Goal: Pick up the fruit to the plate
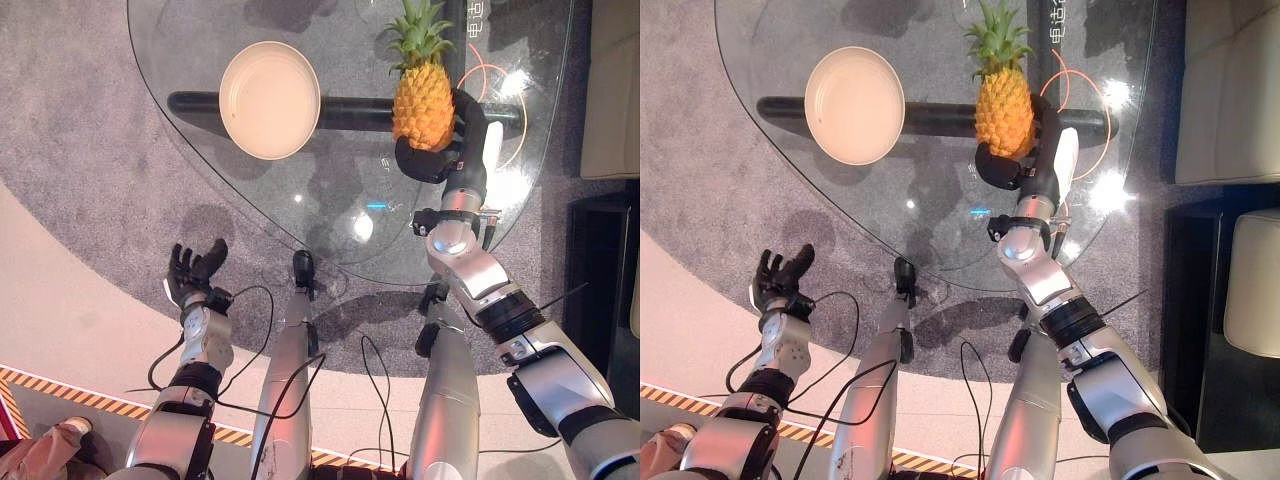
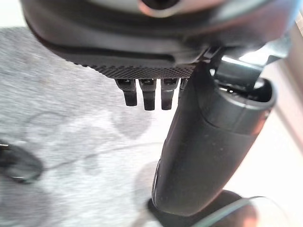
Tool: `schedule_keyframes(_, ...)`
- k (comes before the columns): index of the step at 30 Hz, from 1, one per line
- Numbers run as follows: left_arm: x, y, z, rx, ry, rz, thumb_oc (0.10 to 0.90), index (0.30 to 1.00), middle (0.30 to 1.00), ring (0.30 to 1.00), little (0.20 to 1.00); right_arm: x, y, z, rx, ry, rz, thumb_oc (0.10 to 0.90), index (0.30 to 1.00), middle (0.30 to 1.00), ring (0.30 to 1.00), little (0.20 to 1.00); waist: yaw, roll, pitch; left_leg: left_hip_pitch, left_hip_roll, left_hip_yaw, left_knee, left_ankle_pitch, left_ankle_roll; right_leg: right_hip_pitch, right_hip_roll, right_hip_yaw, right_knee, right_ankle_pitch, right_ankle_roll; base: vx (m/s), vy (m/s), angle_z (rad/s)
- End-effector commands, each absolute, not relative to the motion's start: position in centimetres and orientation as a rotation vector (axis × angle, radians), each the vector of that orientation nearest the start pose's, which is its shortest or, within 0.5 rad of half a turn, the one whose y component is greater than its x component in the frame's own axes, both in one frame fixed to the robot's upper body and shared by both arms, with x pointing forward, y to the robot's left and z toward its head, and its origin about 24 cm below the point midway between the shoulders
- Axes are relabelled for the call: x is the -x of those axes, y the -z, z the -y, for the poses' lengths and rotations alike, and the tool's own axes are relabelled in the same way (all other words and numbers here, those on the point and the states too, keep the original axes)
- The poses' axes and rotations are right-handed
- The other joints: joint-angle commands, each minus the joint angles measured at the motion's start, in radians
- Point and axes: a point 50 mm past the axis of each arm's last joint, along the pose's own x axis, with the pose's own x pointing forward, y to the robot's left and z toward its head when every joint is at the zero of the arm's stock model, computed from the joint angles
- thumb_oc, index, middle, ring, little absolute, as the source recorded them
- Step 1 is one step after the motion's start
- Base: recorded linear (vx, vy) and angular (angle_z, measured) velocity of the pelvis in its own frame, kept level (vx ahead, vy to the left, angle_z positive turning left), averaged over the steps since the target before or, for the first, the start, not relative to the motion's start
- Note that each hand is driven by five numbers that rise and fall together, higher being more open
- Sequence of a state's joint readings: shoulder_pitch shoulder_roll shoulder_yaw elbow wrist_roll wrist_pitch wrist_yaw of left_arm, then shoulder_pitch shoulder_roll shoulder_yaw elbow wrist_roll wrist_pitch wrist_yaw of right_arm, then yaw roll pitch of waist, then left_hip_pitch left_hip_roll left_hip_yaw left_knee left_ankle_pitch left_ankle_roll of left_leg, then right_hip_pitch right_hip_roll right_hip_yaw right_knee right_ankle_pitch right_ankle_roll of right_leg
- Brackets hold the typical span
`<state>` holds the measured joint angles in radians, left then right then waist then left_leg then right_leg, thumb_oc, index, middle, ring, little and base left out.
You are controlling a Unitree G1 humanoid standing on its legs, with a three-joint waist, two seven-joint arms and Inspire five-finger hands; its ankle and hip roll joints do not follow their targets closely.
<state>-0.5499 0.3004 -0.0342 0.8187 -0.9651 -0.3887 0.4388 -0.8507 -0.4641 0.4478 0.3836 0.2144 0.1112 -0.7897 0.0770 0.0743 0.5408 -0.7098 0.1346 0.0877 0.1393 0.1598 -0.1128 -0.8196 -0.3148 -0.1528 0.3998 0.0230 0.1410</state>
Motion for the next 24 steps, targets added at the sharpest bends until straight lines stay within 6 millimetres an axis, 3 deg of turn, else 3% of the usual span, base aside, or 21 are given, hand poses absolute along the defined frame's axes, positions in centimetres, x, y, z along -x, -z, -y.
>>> schedule_keyframes(1, -33.4, -10.2, -28.3, 0.558, -0.795, 0.302, 0.8, 0.9, 0.9, 0.9, 0.9, -34.2, -28.0, 14.0, 0.333, 0.437, 0.87, 0.1, 0.3, 0.3, 0.3, 0.2, -0.024, 0.035, -0.021, -0.042, 0.014, -0.038, 0.072, -0.03, -0.029, 0.0, 0.004, -0.002, -0.04, 0.029, 0.02, 0.0, 0.0, 0.0)
schedule_keyframes(5, -34.2, -14.1, -27.5, 0.55, -0.764, 0.45, 0.8, 0.9, 0.9, 0.9, 0.9, -33.5, -28.6, 13.4, 0.346, 0.416, 0.954, 0.1, 0.3, 0.3, 0.3, 0.2, -0.028, 0.031, -0.021, -0.052, 0.013, -0.041, 0.082, -0.034, -0.031, -0.006, 0.004, 0.001, -0.039, 0.031, 0.021, 0.0, 0.0, 0.0)
schedule_keyframes(13, -34.2, -19.1, -25.9, 0.513, -0.683, 0.661, 0.8, 0.9, 0.9, 0.9, 0.9, -32.5, -29.0, 12.7, 0.386, 0.357, 1.057, 0.1, 0.3, 0.3, 0.3, 0.2, -0.031, 0.023, -0.021, -0.063, 0.016, -0.043, 0.085, -0.041, -0.031, -0.01, 0.005, 0.0, -0.044, 0.034, 0.026, 0.0, -0.008, 0.0)
schedule_keyframes(24, -34.0, -23.1, -22.9, 0.505, -0.433, 0.815, 0.8, 0.9, 0.9, 0.9, 0.9, -31.7, -29.9, 12.1, 0.451, 0.293, 1.142, 0.1, 0.3, 0.3, 0.3, 0.2, -0.034, 0.014, -0.021, -0.079, 0.017, -0.047, 0.099, -0.052, -0.032, -0.015, 0.004, -0.001, -0.046, 0.035, 0.031, 0.0, -0.003, 0.0)
